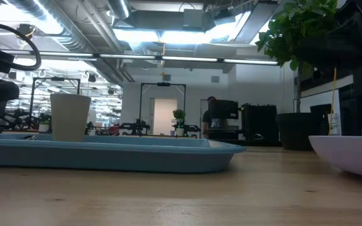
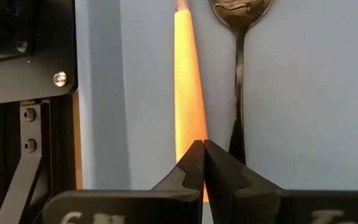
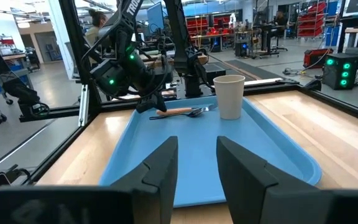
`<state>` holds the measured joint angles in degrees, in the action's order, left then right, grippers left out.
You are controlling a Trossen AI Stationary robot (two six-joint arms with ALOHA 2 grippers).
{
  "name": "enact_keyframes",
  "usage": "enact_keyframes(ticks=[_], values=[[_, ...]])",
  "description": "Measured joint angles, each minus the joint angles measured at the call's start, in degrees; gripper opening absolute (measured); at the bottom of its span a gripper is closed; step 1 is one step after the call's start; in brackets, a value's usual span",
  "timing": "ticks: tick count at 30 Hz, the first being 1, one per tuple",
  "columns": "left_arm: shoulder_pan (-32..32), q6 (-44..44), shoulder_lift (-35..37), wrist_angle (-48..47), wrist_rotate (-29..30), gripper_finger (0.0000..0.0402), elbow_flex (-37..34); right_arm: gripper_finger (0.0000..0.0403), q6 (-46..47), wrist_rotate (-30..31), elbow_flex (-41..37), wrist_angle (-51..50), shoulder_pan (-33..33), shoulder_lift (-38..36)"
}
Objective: Pick and place plate/cup/fork/spoon on tray
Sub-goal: Adjust the orange fork
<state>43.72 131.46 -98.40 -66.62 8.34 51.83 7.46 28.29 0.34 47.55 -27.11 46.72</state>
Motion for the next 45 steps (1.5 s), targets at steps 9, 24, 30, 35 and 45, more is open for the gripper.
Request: enact_keyframes(ticks=[9,24,30,35,45], values=[[0.4,0.1,0.0,1.1,-4.0,0.0,0.2,0.0115,0.0,0.0,0.0,0.0,0.0,0.0],[0.3,0.4,0.0,1.2,-3.8,0.0,2.2,0.0115,0.0,0.0,0.0,-0.1,0.0,0.0],[0.2,0.4,0.0,-2.1,-2.4,0.0,2.2,0.0115,0.0,0.0,0.0,-0.1,0.0,0.0],[-1.4,0.2,0.0,-2.8,3.7,0.0,2.2,0.0115,0.0,0.0,0.0,-0.1,0.0,0.0],[-6.4,-1.6,0.1,-8.6,8.8,0.0,2.2,0.0115,0.0,0.0,0.0,-0.1,0.0,0.0]])
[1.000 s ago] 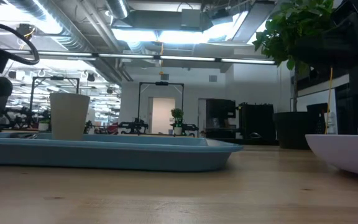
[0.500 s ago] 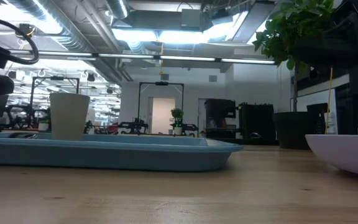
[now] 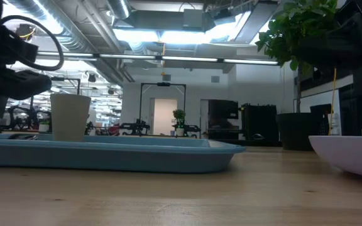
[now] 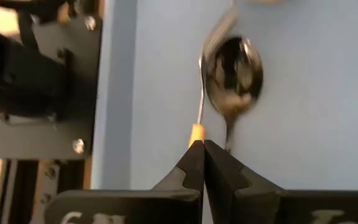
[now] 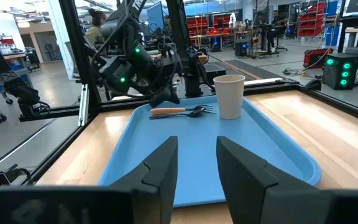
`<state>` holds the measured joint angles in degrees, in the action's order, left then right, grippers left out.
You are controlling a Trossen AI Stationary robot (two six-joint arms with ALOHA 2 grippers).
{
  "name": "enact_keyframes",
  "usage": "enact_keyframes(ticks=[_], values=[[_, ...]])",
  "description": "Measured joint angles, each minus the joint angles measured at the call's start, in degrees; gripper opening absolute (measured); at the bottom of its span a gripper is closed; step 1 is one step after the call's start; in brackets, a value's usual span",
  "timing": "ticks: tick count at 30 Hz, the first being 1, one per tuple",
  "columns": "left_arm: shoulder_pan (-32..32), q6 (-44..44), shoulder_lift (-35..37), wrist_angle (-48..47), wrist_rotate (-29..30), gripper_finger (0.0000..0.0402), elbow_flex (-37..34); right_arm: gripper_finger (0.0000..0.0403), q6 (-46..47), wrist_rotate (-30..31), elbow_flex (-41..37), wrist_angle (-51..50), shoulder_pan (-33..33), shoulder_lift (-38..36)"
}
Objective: Pick and place plate/cup/fork/spoon on tray
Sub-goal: Adjust the orange fork
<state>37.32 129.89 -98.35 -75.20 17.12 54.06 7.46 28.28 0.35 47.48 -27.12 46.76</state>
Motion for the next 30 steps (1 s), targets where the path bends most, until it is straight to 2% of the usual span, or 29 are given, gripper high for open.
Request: enact_keyframes(ticks=[3,10,15,21,24,30], values=[[-1.2,-1.6,0.0,-1.1,1.9,0.0,-0.1,0.0115,0.0,0.0,0.0,0.0,0.0,0.0],[-4.9,-8.2,0.0,3.0,4.7,0.0,-1.9,0.0115,0.0,0.0,0.0,-0.1,0.0,0.0],[-7.7,-13.1,1.7,2.5,4.8,0.0,-1.9,0.0115,0.0,0.0,0.0,-0.2,0.0,0.0],[-12.1,-19.5,7.7,0.8,5.9,0.0,-2.2,0.0115,0.1,-0.1,0.0,-0.2,0.0,0.0],[-14.5,-22.0,12.0,1.7,5.9,0.0,-4.6,0.0115,0.2,-1.9,0.0,-0.2,0.0,0.0],[-17.5,-25.5,20.0,14.0,5.9,0.0,-13.0,0.0115,0.9,-3.0,0.0,-0.2,0.0,0.0]])
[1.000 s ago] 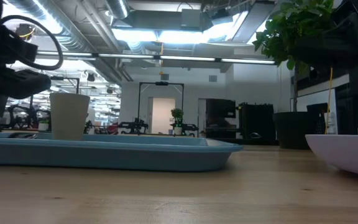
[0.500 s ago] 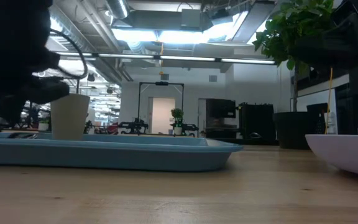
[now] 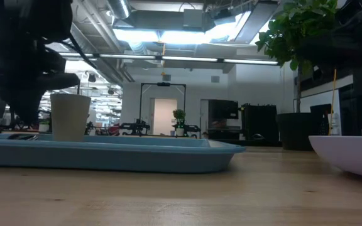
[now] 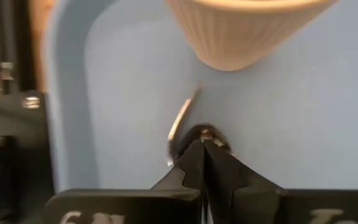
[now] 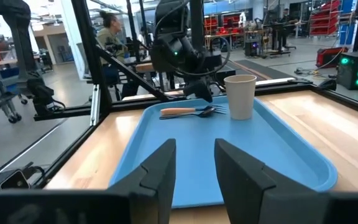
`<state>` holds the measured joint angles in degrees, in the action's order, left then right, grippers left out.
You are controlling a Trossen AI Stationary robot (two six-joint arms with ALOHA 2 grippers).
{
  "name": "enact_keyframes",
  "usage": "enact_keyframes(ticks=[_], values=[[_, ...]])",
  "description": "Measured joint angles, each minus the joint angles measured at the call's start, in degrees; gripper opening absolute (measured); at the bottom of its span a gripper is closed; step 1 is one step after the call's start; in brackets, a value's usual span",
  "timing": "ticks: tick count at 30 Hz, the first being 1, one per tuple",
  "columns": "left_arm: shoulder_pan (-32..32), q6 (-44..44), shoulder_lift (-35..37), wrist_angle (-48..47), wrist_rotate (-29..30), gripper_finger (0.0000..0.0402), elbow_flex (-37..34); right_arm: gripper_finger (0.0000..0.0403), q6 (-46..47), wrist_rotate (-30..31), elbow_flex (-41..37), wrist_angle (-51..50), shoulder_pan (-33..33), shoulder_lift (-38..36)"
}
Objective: Pick and place plate/cup/fork/spoon on tray
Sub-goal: Adjust the orange fork
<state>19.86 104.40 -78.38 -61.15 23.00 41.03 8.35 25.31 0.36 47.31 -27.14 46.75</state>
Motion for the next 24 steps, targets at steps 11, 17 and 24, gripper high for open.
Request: enact_keyframes(ticks=[11,17,24], values=[[-0.3,-1.1,1.7,1.9,-1.2,0.0,-2.6,0.0115,0.1,0.1,0.0,0.0,0.0,0.0],[-1.3,-1.3,1.7,1.9,-1.2,0.0,-2.6,0.0115,0.0,0.1,0.0,0.0,0.0,0.0],[-2.8,-3.1,1.2,2.8,-1.2,0.0,-2.7,0.0115,0.0,0.1,0.0,0.0,0.0,0.0]])
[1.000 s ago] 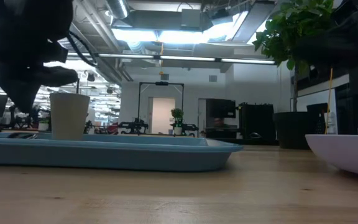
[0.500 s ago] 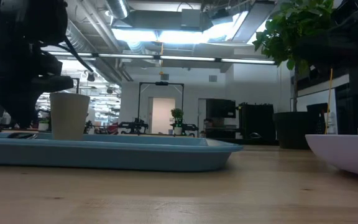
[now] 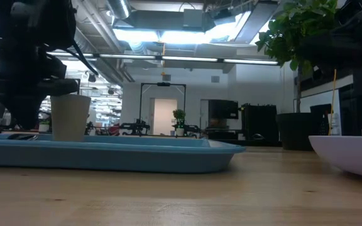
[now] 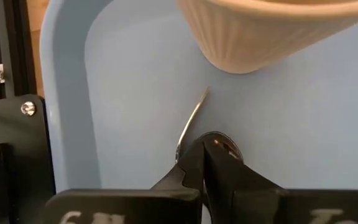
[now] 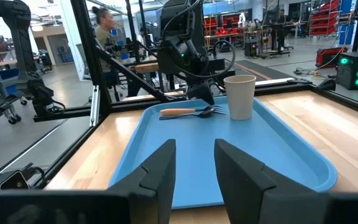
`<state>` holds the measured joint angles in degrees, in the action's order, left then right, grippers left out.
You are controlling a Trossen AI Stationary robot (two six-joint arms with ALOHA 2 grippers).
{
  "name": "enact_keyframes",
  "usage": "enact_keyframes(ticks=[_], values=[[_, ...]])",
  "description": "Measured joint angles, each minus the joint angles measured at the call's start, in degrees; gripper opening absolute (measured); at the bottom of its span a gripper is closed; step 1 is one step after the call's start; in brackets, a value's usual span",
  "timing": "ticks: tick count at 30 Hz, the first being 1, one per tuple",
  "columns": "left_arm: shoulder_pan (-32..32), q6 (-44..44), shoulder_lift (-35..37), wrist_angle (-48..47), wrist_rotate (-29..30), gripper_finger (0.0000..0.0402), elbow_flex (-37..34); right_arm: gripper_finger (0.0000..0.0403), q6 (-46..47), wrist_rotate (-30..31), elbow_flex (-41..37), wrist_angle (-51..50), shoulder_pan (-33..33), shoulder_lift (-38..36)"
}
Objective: Pick and place plate/cup/fork/spoon on tray
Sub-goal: Adjust the orange fork
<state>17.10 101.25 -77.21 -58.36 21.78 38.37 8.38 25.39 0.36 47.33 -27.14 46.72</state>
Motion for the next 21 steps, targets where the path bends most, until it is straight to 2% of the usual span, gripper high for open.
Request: enact_keyframes(ticks=[21], values=[[0.0,-1.2,0.0,1.5,-1.3,0.0,-0.1,0.0115,0.0,0.0,0.0,0.0,0.0,0.0]])
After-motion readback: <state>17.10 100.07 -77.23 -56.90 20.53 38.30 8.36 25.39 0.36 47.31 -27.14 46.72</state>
